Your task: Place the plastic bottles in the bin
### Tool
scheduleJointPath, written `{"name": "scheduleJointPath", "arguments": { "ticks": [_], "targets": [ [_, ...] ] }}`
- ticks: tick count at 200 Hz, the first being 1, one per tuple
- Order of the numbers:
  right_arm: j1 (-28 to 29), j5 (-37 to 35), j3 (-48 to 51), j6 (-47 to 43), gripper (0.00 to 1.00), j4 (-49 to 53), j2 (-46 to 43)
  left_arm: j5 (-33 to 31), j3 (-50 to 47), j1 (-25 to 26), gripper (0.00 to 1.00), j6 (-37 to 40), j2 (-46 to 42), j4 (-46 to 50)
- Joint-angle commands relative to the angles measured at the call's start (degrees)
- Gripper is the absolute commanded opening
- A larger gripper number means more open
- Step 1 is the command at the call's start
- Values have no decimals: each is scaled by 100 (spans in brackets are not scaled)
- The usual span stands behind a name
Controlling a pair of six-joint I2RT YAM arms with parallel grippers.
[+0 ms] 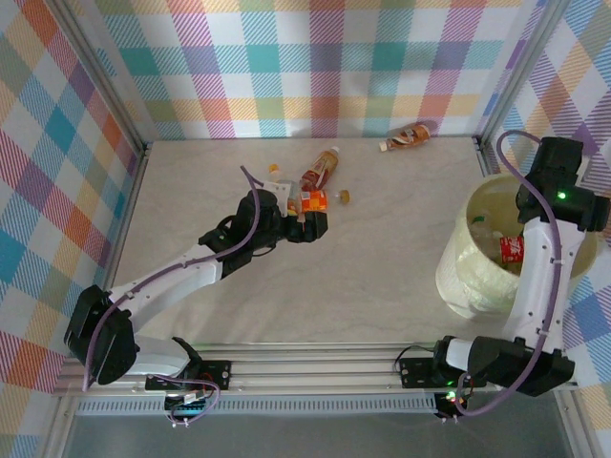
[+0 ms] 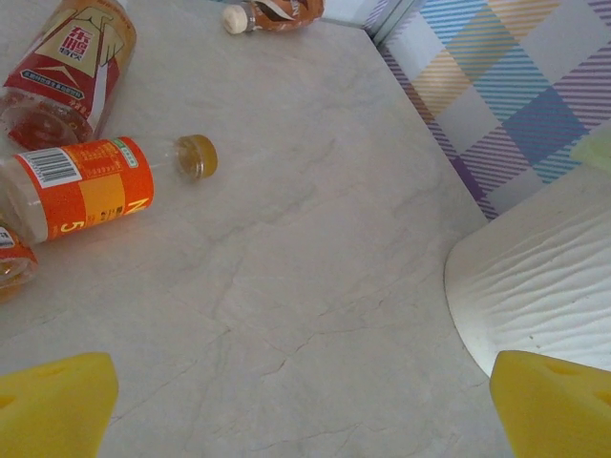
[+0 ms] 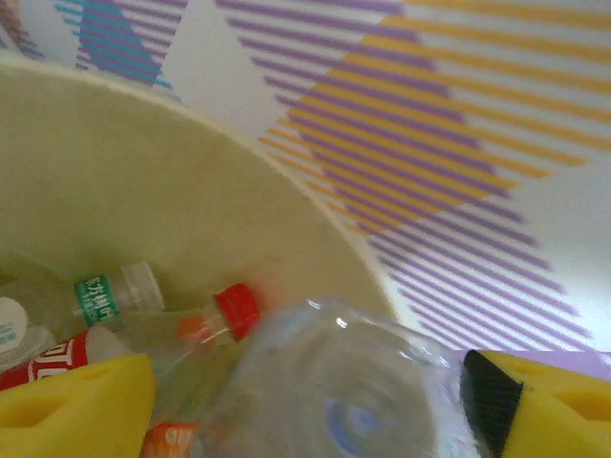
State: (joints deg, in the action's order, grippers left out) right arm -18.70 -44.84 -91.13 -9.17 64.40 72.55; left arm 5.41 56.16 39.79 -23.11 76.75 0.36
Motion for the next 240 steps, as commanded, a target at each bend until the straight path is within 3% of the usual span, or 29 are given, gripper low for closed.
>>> {"name": "scheduleJointPath", "arguments": {
  "ticks": [1, 26, 44, 92, 124, 166, 201, 240],
  "targets": [
    [-20, 363, -103, 176, 90, -6, 6, -13, 99, -72, 100, -3, -144, 124],
    [219, 1246, -369, 472, 95, 197, 74, -165, -48, -79, 100, -97, -246, 30],
    [627, 1453, -581, 689, 100, 242, 121, -232, -69, -83, 100, -149, -258, 11],
    [1642, 2081, -1258, 1043, 100, 335, 487, -330, -70, -104, 100, -193, -262, 25],
    [1951, 2945, -1373, 1235, 100, -41, 489, -413, -137, -124, 100, -228, -341, 69],
    [2250, 4405, -1167, 1711, 100, -938, 307, -592, -296, -137, 100, -343, -494, 52],
    [2517, 5639, -432, 2483, 100, -2418, 60, -795, -406, -146, 100, -445, -624, 68],
    [3127, 5958, 15, 3093, 100, -3301, 33, -986, -521, -168, 100, -500, -817, 194]
  ]
}}
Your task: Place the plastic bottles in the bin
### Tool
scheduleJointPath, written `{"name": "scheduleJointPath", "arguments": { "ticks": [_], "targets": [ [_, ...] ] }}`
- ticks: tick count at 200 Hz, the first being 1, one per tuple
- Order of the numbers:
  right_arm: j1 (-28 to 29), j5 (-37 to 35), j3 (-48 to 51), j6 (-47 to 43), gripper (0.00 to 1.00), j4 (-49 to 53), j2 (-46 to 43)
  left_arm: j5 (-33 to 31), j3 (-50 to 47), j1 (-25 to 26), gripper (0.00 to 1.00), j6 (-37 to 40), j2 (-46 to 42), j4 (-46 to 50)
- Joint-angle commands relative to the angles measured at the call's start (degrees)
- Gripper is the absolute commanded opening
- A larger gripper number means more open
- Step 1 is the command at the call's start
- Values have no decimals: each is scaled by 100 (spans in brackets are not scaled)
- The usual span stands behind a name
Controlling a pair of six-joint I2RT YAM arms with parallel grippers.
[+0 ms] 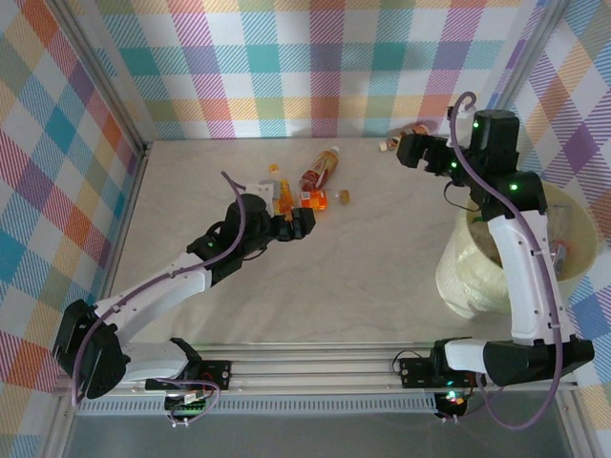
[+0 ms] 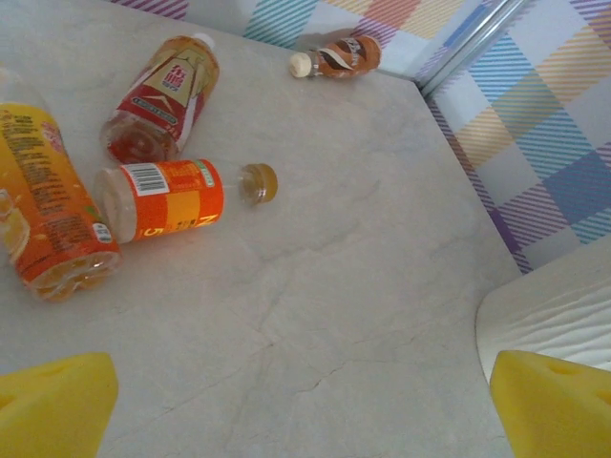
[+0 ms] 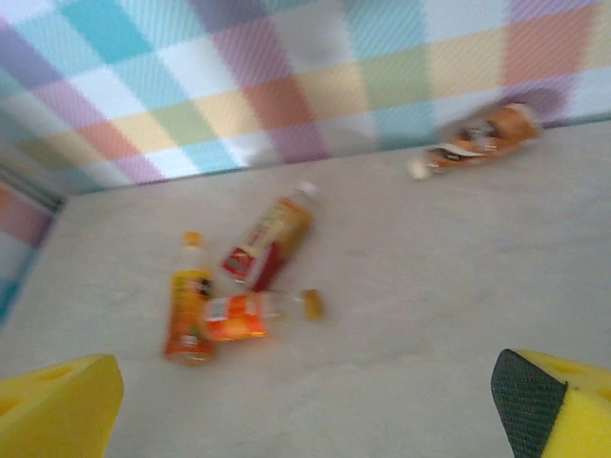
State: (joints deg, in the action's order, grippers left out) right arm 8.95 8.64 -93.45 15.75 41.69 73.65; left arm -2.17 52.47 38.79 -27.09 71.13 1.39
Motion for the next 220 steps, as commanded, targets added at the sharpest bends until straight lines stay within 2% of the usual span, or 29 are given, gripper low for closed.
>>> {"name": "scheduleJointPath", "arguments": {
  "ticks": [1, 44, 62, 84, 95, 142, 171, 220],
  "targets": [
    [384, 611, 265, 612, 100, -1057, -82, -238, -164, -66, 100, -103, -265, 99],
    [1085, 591, 1189, 1384, 100, -2427, -236, -632, -331, -112, 100, -281, -457, 177],
    [1353, 411, 1501, 1557, 100, -2704, -266, -861, -328, -141, 100, -406, -456, 269],
    [1617, 156, 1955, 1716, 100, -2922, -315, -1524, -214, -192, 100, -881, -382, 813],
    [1724, 163, 2235, 1801, 100, -3178, -342, -1649, -132, -283, 100, -1102, -299, 1069],
    [2165, 252, 3336, 2349, 100, -4239, -439, -962, 191, -980, 100, -1316, 367, 1299],
    [2338, 173, 3508, 2429, 100, -4248, -390, -489, 518, -1273, 100, -1177, 905, 1242],
    [2392, 51, 3509, 2284, 100, -4003, -369, -289, 1536, -1443, 100, -901, 2239, 1699]
  ]
}}
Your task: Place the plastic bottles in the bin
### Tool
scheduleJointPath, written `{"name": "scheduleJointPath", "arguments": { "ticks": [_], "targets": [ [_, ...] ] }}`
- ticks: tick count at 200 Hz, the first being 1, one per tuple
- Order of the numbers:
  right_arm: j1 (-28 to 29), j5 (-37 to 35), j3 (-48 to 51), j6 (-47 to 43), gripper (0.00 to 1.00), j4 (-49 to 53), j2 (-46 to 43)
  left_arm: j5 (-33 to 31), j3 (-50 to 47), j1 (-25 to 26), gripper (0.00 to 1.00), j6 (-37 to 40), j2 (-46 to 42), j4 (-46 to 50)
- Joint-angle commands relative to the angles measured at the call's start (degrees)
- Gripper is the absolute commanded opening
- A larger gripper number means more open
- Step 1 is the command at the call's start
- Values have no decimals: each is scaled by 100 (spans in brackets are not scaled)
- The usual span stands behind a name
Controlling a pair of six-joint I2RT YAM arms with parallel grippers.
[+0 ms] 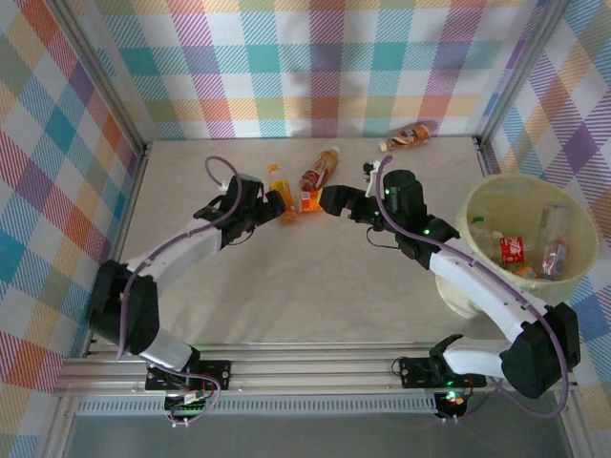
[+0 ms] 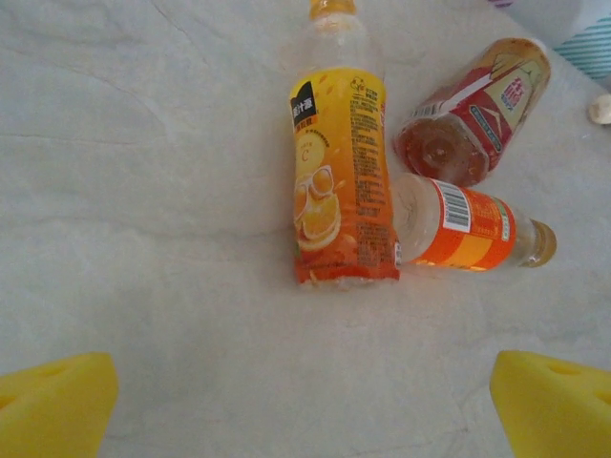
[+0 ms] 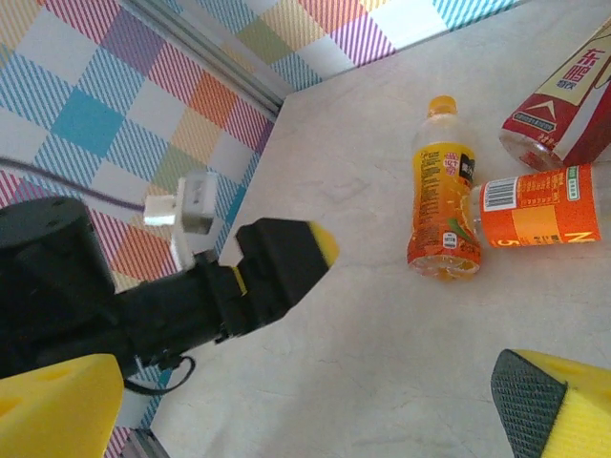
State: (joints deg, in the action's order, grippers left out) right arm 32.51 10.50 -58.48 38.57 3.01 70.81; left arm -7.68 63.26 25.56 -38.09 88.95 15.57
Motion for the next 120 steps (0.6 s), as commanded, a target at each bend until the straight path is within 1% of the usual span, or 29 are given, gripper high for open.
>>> {"name": "scheduleJointPath", "arguments": {
  "ticks": [1, 14, 39, 54, 71, 101, 120],
  "targets": [
    [36, -140, 16, -3, 100, -134, -84, 269, 475, -130, 100, 206, 483, 280],
    [40, -192, 38, -15, 100, -91, -115, 329, 747, -156, 100, 264, 835, 317],
    [37, -229, 30, -57, 100, 69, -150, 206, 1337, -227, 99, 188, 1492, 647],
    [40, -253, 29, -91, 100, 173, -196, 362, 1607, -258, 96, 214, 1821, 684],
    [33, -318, 71, -124, 100, 242, -266, 527, 1846, -262, 93, 327, 2088, 656],
    [40, -433, 156, -130, 100, 322, -378, 451, 2151, -280, 89, 453, 2456, 749],
    [45, -465, 197, -130, 100, 380, -420, 649, 2351, -282, 85, 550, 2742, 791]
  ]
}}
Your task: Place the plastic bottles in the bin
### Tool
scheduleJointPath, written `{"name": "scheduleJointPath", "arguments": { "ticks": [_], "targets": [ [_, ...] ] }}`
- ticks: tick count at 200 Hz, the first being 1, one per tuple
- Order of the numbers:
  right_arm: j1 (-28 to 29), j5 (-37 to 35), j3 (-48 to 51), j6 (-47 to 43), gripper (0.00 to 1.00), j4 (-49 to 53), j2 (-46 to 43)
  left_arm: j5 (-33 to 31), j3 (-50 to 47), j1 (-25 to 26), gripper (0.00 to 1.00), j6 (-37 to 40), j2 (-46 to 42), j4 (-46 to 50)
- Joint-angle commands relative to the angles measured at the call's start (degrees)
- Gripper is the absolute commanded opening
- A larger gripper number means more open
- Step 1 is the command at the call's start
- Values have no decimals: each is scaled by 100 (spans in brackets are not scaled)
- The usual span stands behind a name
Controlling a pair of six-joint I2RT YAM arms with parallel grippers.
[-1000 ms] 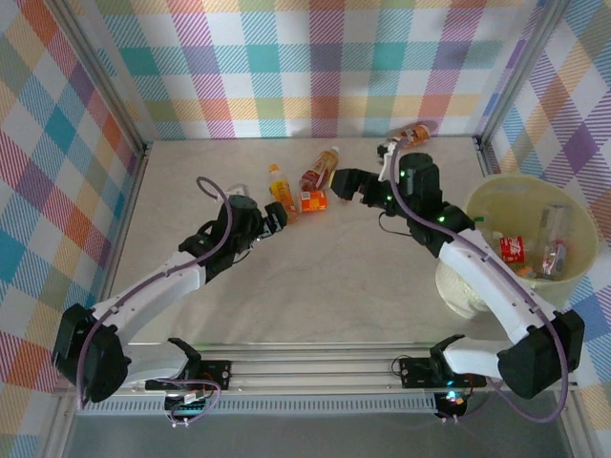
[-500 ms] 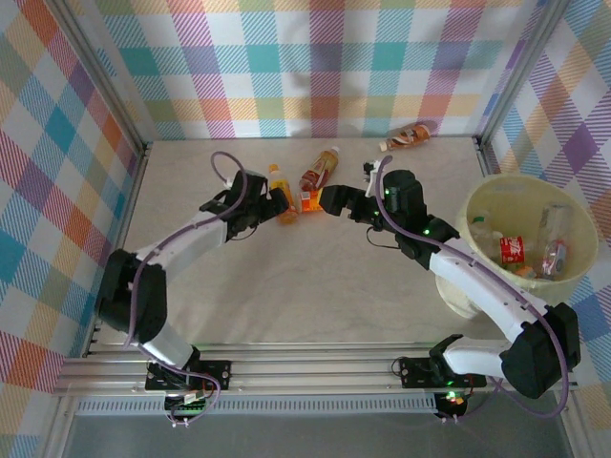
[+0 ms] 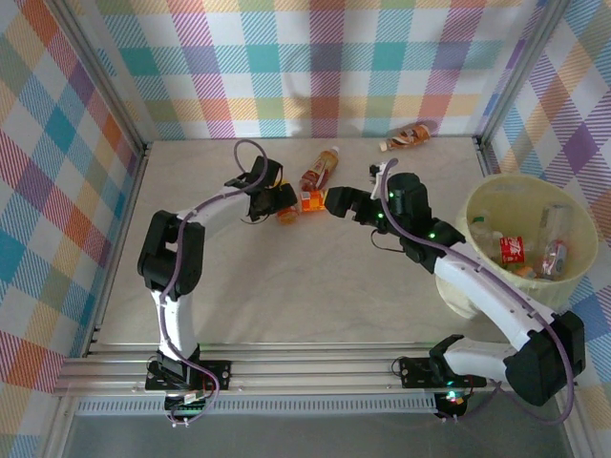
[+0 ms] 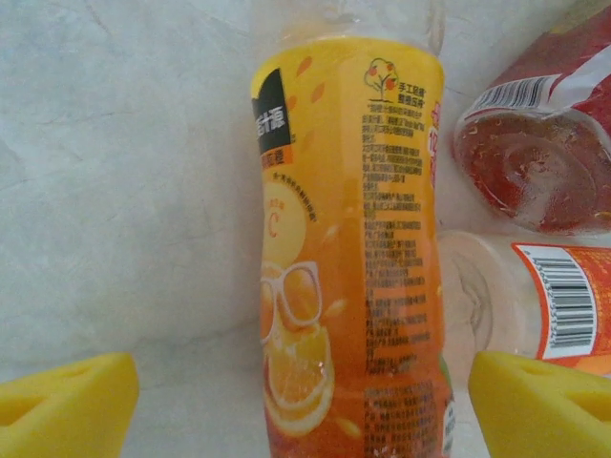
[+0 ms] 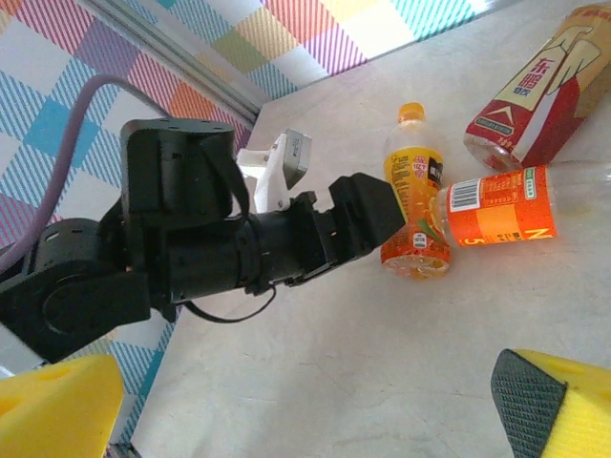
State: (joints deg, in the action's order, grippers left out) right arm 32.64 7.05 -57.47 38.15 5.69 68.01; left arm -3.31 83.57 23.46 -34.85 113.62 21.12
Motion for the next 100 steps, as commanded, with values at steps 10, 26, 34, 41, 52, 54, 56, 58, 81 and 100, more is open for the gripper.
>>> {"name": "scheduleJointPath", "arguments": {
  "ticks": [10, 26, 34, 41, 52, 54, 56, 58, 81, 100],
  "targets": [
    [32, -140, 96, -86, 100, 147, -152, 283, 408, -78, 84, 236, 418, 273],
    [36, -159, 96, -85, 100, 202, -164, 313, 465, -74, 84, 211, 623, 246],
    [32, -160, 96, -92, 100, 224, -155, 333, 506, -78, 83, 214, 720, 235],
    [33, -152, 96, -113, 100, 230, -156, 365, 539, -78, 82, 220, 788, 241],
    [32, -146, 94, -106, 100, 246, -137, 377, 562, -74, 80, 227, 889, 233],
    [32, -143, 89, -108, 100, 245, -136, 365, 563, -75, 80, 225, 907, 223],
    [34, -143, 88, -107, 100, 247, -134, 361, 557, -74, 80, 229, 918, 223],
    [32, -138, 83, -113, 100, 246, -131, 352, 556, -75, 79, 225, 934, 220],
    [33, -118, 70, -120, 100, 253, -95, 331, 466, -79, 75, 216, 995, 96],
    [32, -116, 53, -127, 100, 242, -42, 323, 377, -72, 71, 233, 965, 28]
  ]
}}
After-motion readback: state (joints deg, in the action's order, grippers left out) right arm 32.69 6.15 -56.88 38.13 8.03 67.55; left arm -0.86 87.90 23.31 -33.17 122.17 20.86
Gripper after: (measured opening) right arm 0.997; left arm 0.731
